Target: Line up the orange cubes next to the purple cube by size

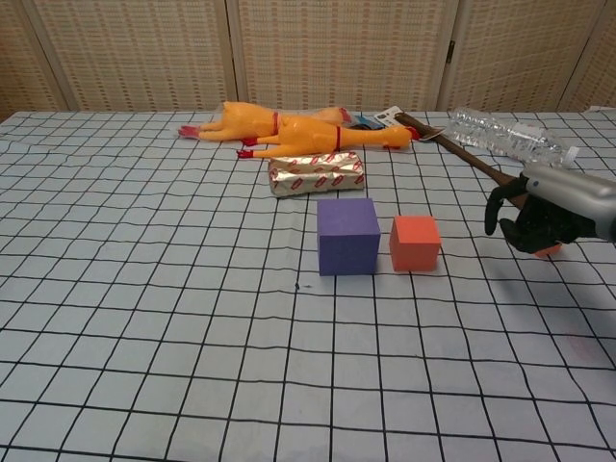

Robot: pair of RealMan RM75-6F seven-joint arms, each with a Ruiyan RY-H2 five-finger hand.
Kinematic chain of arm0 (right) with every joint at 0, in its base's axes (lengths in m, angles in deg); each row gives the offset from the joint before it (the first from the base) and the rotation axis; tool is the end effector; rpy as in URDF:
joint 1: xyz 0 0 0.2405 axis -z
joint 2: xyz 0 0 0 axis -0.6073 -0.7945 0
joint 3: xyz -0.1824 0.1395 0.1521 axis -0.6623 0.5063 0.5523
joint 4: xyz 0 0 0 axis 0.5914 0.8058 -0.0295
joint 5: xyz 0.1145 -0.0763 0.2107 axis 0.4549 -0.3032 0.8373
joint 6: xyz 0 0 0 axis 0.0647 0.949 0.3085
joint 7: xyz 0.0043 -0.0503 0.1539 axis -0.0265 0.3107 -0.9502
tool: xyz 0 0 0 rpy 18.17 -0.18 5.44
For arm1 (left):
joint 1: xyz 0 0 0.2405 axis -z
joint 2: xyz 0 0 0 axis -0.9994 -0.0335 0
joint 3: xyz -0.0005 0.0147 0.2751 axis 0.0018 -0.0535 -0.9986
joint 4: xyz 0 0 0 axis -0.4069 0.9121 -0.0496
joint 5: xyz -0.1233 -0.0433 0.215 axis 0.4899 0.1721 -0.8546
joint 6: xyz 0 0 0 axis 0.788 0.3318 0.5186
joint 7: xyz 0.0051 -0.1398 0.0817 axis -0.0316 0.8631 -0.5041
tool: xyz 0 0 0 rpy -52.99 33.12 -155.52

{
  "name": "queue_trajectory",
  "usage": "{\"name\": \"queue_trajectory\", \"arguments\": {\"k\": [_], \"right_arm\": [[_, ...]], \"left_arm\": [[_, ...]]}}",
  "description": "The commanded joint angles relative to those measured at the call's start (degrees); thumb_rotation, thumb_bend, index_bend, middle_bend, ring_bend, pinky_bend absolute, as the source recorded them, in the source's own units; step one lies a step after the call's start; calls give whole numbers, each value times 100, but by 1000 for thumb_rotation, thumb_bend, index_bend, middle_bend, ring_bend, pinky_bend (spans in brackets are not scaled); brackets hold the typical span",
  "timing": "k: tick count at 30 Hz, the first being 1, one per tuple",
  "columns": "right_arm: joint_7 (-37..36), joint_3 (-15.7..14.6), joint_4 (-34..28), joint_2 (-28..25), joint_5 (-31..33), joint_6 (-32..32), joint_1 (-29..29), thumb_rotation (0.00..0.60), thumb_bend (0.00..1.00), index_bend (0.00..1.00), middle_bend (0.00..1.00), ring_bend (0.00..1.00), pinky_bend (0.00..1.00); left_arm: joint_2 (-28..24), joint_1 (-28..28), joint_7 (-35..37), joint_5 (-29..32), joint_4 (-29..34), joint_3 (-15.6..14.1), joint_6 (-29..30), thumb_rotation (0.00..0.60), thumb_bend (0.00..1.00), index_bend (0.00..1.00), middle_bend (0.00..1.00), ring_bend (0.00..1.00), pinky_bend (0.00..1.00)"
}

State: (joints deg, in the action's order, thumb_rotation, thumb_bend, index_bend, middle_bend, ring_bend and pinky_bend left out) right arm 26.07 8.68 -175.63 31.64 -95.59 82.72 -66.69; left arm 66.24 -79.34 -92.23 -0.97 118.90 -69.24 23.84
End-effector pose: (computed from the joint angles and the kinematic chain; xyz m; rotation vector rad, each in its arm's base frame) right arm -0.2458 -0.3391 -0.0538 1.5938 -1.2464 0.8145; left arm -0.3502 0.2083 0.0797 -1.5879 -0.8866 -0.7994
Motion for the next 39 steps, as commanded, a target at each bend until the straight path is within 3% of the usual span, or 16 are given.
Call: {"name": "queue_trajectory", "arguments": {"k": [1, 11, 30, 39], "right_arm": [[237, 73, -78, -11, 522, -380, -190, 600, 598, 512, 962, 949, 928], [-397, 190, 225, 197, 885, -1080, -474, 600, 622, 520, 963, 949, 928], [-827, 113, 353, 273, 658, -1071, -570, 600, 643, 462, 965, 951, 928], [-1380, 83, 624, 357, 94, -1106, -565, 600, 643, 469, 966, 952, 928]], "left_arm": [[4, 1, -4, 7, -8, 1, -7, 600, 449, 360, 495, 399, 553], [-4, 2, 24, -3, -5, -5, -5, 600, 450, 360, 496, 399, 553], [-3, 2, 21, -2, -4, -14, -18, 600, 449, 360, 496, 399, 553], [-4, 1, 30, 4, -2, -14, -21, 600, 449, 360, 496, 399, 553]]}}
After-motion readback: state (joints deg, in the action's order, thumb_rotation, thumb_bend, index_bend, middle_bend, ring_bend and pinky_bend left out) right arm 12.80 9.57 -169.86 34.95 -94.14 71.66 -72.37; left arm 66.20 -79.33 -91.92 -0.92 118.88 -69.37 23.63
